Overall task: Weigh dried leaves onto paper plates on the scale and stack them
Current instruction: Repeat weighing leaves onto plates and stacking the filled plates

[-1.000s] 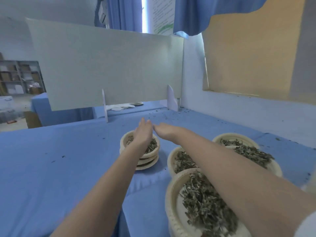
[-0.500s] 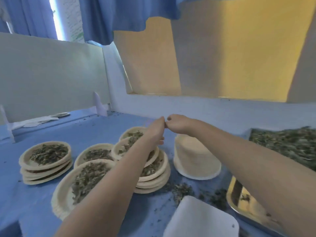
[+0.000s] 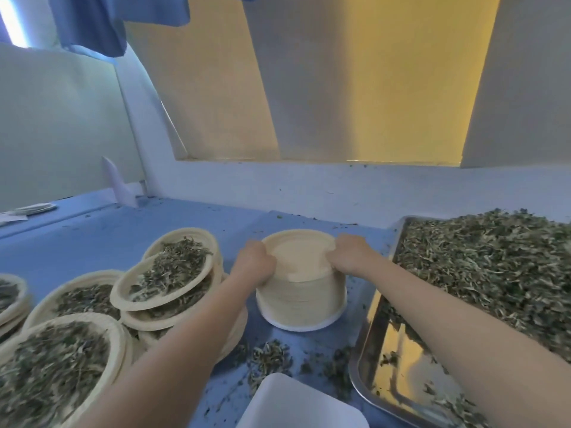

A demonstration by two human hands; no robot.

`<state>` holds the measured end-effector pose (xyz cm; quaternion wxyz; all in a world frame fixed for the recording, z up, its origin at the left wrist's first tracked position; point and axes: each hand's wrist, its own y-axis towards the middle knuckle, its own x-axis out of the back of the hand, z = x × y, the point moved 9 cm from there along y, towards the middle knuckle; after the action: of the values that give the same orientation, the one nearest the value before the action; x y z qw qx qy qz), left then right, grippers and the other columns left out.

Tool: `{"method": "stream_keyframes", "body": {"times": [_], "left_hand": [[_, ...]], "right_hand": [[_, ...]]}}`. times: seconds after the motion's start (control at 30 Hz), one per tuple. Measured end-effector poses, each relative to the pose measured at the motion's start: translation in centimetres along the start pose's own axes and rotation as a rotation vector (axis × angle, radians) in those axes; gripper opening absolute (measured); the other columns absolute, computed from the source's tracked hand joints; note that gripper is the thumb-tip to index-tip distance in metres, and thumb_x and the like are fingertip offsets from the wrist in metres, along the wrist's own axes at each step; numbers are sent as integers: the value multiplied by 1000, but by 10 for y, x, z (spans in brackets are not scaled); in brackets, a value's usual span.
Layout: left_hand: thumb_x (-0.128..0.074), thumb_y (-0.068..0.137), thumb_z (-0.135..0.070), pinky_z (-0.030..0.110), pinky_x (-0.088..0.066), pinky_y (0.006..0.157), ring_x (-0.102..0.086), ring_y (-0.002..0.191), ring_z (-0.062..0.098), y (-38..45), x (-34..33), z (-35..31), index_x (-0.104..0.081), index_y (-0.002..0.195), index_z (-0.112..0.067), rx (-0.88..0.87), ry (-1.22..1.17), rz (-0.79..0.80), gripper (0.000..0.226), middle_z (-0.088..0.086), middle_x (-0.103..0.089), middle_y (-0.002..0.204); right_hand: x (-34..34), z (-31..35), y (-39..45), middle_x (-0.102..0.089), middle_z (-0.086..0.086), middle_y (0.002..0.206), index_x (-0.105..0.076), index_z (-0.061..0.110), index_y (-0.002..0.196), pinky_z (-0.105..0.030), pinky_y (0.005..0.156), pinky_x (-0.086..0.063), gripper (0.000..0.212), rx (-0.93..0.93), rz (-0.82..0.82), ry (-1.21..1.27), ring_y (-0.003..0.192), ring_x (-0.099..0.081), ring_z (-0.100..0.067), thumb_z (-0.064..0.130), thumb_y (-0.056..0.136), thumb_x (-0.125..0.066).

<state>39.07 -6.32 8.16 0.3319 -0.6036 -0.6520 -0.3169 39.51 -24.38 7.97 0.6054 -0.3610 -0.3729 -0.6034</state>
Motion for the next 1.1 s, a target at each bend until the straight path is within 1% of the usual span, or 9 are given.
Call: {"method": "stream_keyframes", "body": {"times": [0.2, 0.37, 0.47, 0.5, 0.53, 0.7, 0.77, 0.87, 1.1], "left_hand": [[-36, 89, 3, 37, -42, 78, -52, 107, 34, -10, 31, -38, -48, 110, 8, -71, 22, -74, 24, 23, -53, 114], [-34, 85, 7, 26, -24, 50, -28, 60, 16, -28, 55, -58, -25, 66, -12, -138, -122, -116, 28, 4, -32, 73], [-33, 83, 8, 24, -18, 49, -22, 57, 15, -53, 66, -64, -22, 67, -14, -159, -193, -145, 30, 2, -26, 70], [-33, 83, 8, 24, -19, 49, -23, 58, 15, -62, 66, -63, -22, 67, -15, -166, -210, -146, 30, 2, -26, 70], [-33, 84, 7, 24, -21, 51, -26, 60, 16, -70, 64, -61, -22, 67, -16, -171, -234, -142, 31, 2, -28, 71], [-32, 87, 3, 30, -32, 57, -42, 73, 23, -112, 58, -27, -43, 102, -7, -113, -432, -225, 21, 7, -41, 86], [-32, 85, 7, 29, -26, 52, -38, 65, 22, -128, 52, -11, -50, 113, 7, -96, -498, -233, 33, 11, -43, 81], [-35, 83, 12, 34, -24, 61, -35, 79, 20, -149, 38, 19, -48, 76, -8, -17, -612, -204, 25, 8, -40, 82], [-40, 81, 11, 33, -33, 63, -42, 78, 22, -185, -1, 84, -49, 81, -8, 60, -631, -144, 20, 11, -46, 87]], "right_hand": [[31, 16, -6, -35, -2, 70, -32, 9, 66, -27, 50, -26, 29, 37, -51, -60, 58, -34, -14, 5, 94, -37], [65, 24, -29, -30, -4, 67, -28, 14, 66, -27, 48, -20, 31, 67, -92, 37, 53, -25, -16, -1, 92, -36], [80, 22, -53, -36, -20, 71, -45, 1, 74, -29, 50, -18, 19, 72, -124, 78, 54, -21, -17, 0, 91, -37], [82, 21, -62, -51, -33, 103, -52, -7, 85, -30, 50, -18, 17, 68, -140, 93, 54, -22, -17, 1, 91, -38], [85, 20, -72, -27, 2, 85, -51, -9, 86, -30, 49, -18, 16, 68, -161, 101, 54, -21, -17, 2, 90, -39], [79, 21, -130, -19, -7, 61, -23, 15, 58, -24, 44, -9, 37, 66, -218, 249, 46, -11, -15, -3, 81, -47], [67, 16, -149, -29, -10, 67, -48, -1, 56, -24, 48, -13, 25, 40, -215, 282, 46, -17, -17, -1, 81, -50], [46, 8, -171, -35, -12, 66, -58, -14, 111, -25, 49, -18, 36, 45, -236, 310, 54, -26, -18, 7, 83, -57], [-19, 0, -204, -71, -17, 88, -74, 3, 92, -35, 68, -52, 27, 54, -244, 176, 81, -67, -27, 20, 75, -61]]}}
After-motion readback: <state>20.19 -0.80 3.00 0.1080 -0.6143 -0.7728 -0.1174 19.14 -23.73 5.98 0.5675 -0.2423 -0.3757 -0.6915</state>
